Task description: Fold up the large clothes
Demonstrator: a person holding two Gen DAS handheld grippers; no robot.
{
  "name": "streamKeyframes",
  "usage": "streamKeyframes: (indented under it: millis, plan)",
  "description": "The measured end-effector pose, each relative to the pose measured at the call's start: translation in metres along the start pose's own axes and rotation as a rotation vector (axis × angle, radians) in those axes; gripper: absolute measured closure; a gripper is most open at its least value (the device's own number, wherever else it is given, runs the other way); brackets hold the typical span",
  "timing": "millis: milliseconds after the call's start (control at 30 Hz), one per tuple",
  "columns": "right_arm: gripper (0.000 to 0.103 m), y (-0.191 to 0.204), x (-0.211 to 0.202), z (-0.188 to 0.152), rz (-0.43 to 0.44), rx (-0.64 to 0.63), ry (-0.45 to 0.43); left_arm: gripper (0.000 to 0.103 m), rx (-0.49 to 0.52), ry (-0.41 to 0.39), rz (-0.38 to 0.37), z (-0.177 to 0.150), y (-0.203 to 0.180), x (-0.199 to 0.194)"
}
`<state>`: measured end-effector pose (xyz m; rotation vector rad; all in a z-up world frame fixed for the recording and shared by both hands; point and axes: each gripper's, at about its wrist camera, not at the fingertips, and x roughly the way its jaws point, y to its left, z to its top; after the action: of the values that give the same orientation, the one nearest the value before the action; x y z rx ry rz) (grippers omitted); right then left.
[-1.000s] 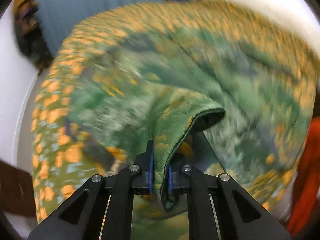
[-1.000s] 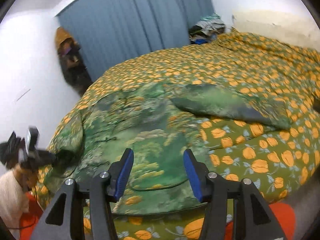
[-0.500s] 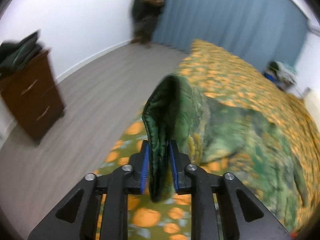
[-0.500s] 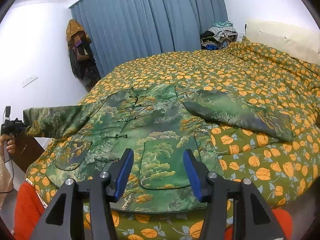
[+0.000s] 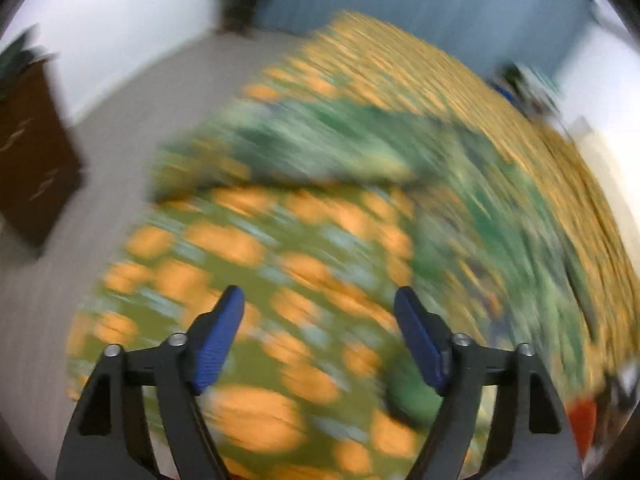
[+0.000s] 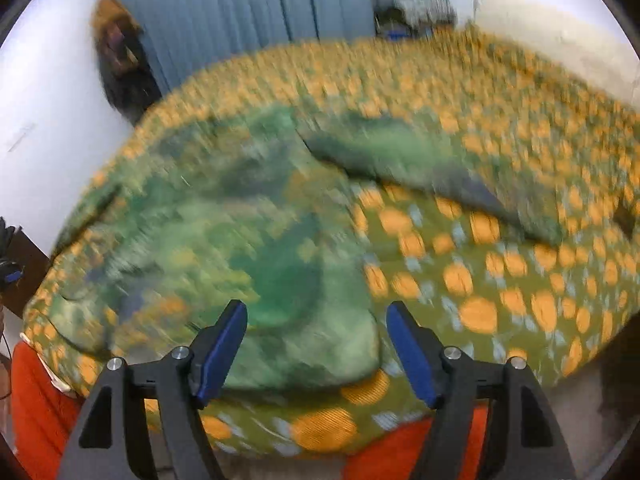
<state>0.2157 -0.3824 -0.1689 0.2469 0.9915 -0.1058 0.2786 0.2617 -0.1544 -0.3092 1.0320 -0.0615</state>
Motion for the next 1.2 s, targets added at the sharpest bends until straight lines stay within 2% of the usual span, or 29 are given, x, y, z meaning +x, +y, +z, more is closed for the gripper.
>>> streamKeyframes:
  millis: [33,133,233,333,367,400,433,467,533,567,733,933,1000,1033,1067,1100,1133,1167,1200]
  plan:
    - [0.029,-0.008,0.006,-0.001,0.003,0.015,0.025,0.021,0.052,0.061,-0.040,-0.008,-0.022,0.014]
    - [0.029,-0.029,0.029,-0.003,0.052,0.086,0.106,0.021,0.133,0.194,-0.083,-0.026,-0.061,0.051]
    - [0.029,-0.030,0.048,-0.002,0.125,0.097,0.151,0.021,0.150,0.320,-0.079,-0.042,-0.079,0.089]
    - [0.029,-0.024,0.065,-0.005,0.106,0.061,0.183,0.020,0.129,0.394,-0.110,-0.051,-0.082,0.108]
    - [0.029,-0.022,0.070,-0.006,0.130,0.062,0.196,0.028,0.124,0.385,-0.111,-0.053,-0.083,0.105]
    - [0.030,-0.022,0.075,-0.008,0.166,0.077,0.215,0.041,0.116,0.386,-0.129,-0.053,-0.083,0.104]
    - [0.041,-0.022,0.075,-0.008,0.184,0.085,0.221,0.073,0.110,0.391,-0.147,-0.054,-0.083,0.102]
    - [0.063,-0.020,0.074,-0.008,0.190,0.078,0.222,0.081,0.106,0.391,-0.165,-0.054,-0.083,0.100]
    - [0.083,-0.017,0.069,-0.007,0.171,0.054,0.209,0.088,0.129,0.375,-0.173,-0.056,-0.087,0.090]
    - [0.086,-0.017,0.063,-0.007,0.179,0.052,0.198,0.090,0.138,0.371,-0.174,-0.056,-0.088,0.087]
    - [0.088,-0.015,0.040,-0.005,0.158,0.023,0.174,0.091,0.189,0.374,-0.176,-0.069,-0.100,0.065]
    - [0.088,-0.016,0.031,-0.019,0.140,-0.002,0.216,0.089,0.206,0.402,-0.149,-0.098,-0.095,0.052]
    - [0.088,-0.013,0.029,-0.025,0.129,-0.017,0.219,0.084,0.244,0.383,-0.123,-0.100,-0.098,0.049]
    - [0.087,-0.011,0.029,-0.026,0.121,-0.026,0.214,0.076,0.270,0.357,-0.101,-0.099,-0.101,0.047]
    - [0.083,-0.009,0.027,-0.027,0.108,-0.039,0.193,0.069,0.285,0.334,-0.088,-0.095,-0.106,0.046]
    - [0.082,-0.007,0.026,-0.025,0.094,-0.046,0.174,0.066,0.296,0.316,-0.079,-0.092,-0.106,0.041]
    - [0.077,-0.007,0.024,-0.023,0.084,-0.049,0.164,0.062,0.315,0.288,-0.066,-0.088,-0.109,0.035]
    - [0.062,-0.007,0.020,-0.020,0.075,-0.049,0.145,0.058,0.332,0.258,-0.055,-0.083,-0.112,0.029]
    - [0.056,-0.007,0.015,-0.020,0.074,-0.045,0.127,0.055,0.347,0.226,-0.050,-0.080,-0.114,0.021]
